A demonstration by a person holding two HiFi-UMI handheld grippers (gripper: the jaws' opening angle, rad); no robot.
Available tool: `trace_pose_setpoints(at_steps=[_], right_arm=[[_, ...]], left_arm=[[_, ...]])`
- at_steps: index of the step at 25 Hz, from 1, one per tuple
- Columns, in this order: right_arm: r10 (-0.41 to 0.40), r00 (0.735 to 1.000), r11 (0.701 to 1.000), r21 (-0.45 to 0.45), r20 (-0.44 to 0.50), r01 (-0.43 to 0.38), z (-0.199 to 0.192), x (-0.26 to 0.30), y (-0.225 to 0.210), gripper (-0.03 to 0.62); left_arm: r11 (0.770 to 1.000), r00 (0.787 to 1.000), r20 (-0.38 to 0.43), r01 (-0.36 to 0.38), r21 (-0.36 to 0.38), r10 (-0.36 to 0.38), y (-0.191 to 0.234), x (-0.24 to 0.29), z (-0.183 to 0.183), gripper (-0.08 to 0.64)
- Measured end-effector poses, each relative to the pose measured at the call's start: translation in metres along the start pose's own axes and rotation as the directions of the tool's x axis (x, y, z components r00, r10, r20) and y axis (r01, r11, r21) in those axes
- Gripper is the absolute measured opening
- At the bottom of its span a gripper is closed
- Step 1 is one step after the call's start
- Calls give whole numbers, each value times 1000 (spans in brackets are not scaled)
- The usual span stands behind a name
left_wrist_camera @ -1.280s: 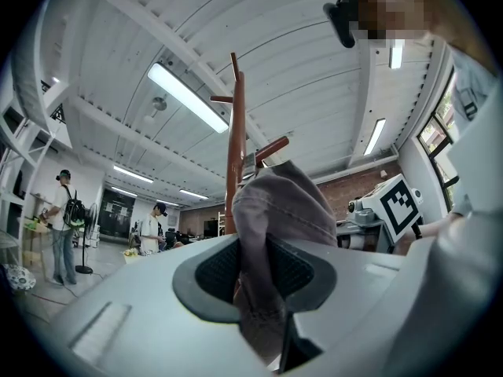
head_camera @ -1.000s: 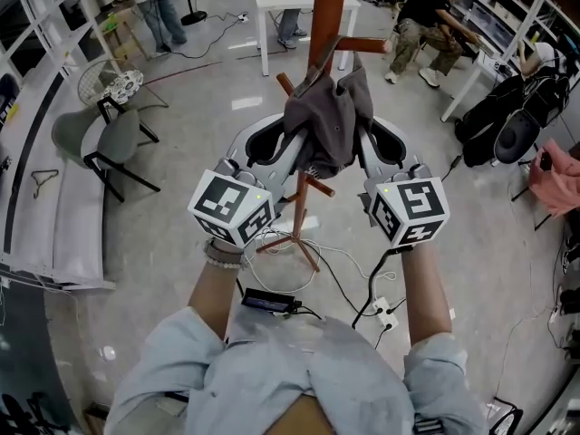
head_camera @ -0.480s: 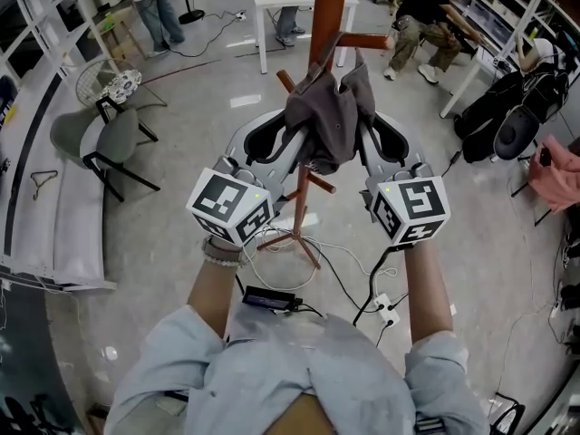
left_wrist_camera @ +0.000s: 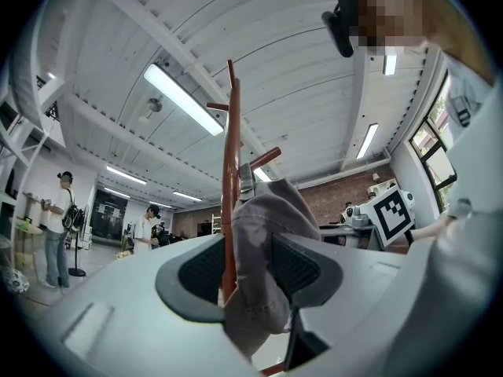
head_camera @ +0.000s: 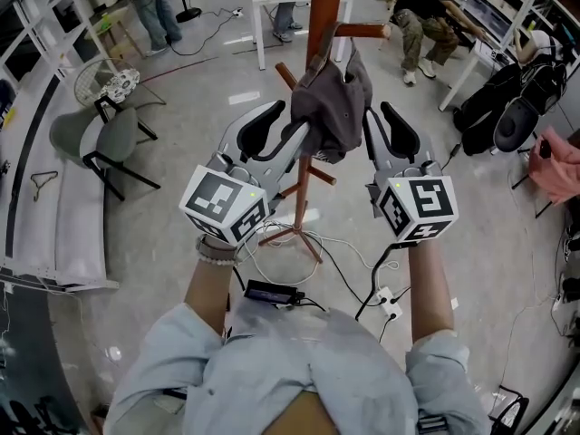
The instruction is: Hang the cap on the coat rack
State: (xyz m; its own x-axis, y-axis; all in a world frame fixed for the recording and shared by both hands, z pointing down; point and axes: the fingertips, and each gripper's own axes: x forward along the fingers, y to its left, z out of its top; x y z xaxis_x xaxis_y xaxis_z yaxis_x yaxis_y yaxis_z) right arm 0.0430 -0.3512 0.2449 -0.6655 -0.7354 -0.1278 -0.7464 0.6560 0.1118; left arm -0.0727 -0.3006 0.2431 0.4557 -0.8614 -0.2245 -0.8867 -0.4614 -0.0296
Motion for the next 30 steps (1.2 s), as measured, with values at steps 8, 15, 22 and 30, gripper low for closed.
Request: trace_pose_setpoints(at_steps=[8, 15, 22, 30], right_arm=[[-78, 996, 996, -49, 49, 81, 11, -39, -3, 100], [-119, 992, 992, -38, 32, 121, 17, -75, 4, 21], [-166, 986, 986, -27, 13, 167, 8, -104, 11, 6], [-224, 974, 973, -48, -6, 224, 2, -127, 21, 6]], left_arm=[[1000, 1000, 5, 17, 11, -17, -21, -17, 7, 153], [997, 998, 22, 53, -63, -52, -37, -30, 14, 90], [995, 997, 9, 78, -64, -78, -55, -34, 9, 9], [993, 994, -30, 108, -53, -110, -71, -44, -7, 3]])
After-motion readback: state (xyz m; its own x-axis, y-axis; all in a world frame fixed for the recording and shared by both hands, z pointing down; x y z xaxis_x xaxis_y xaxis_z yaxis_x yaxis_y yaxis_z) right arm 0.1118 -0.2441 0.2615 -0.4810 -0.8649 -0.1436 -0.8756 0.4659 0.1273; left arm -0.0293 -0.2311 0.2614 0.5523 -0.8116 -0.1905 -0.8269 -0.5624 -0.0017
